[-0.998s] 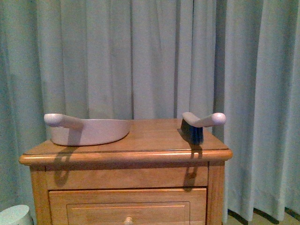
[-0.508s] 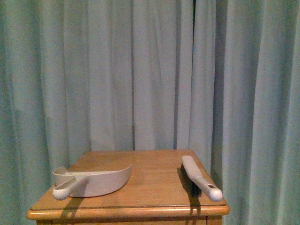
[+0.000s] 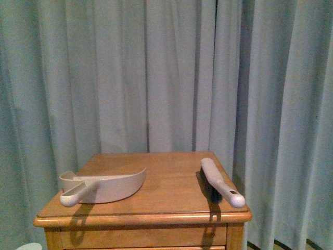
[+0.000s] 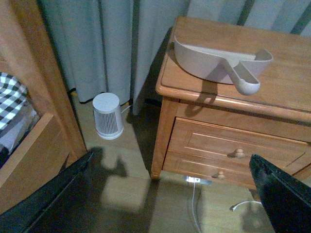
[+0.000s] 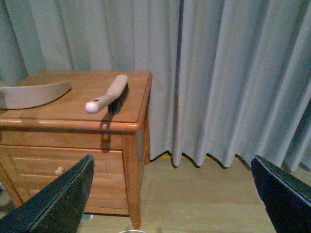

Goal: Clean up trash

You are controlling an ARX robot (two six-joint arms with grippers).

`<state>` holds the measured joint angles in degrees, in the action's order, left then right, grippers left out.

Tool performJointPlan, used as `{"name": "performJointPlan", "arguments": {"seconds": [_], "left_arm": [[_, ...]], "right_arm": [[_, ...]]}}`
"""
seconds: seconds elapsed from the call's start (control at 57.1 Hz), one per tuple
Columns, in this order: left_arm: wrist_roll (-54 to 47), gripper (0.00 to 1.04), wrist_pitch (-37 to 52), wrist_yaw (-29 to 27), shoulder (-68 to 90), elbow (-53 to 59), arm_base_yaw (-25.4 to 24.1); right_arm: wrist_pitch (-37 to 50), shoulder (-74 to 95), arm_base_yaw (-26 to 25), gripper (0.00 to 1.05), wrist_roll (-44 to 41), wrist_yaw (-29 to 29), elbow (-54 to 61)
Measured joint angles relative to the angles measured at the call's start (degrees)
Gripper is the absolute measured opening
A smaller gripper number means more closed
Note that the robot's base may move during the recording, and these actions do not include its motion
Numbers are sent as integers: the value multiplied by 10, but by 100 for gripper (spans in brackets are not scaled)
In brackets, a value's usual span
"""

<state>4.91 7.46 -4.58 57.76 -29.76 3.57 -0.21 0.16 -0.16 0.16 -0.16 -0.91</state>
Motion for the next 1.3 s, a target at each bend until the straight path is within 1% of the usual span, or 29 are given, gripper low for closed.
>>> {"name": "performJointPlan", "arguments": {"seconds": [0.158,0.28,0.508,0.788,1.068,1.296], "left_arm": [[-16,97,-26,-6,131,-155,43],[-33,97,-52,-19,213,-259,61],[-73,97,-112,-29,352,-396,93],[-82,97,-183,-58,462,-499,97],[-61,97,-228,-79,521,-547,93],[-53,97,-264,-97,559,-586,98]], "right_arm": [[0,0,0,97,0,0,0],[0,0,0,97,0,0,0],[0,0,0,97,0,0,0],[0,0,0,97,0,0,0],[0,0,0,97,0,0,0],[0,0,0,97,0,0,0]]}}
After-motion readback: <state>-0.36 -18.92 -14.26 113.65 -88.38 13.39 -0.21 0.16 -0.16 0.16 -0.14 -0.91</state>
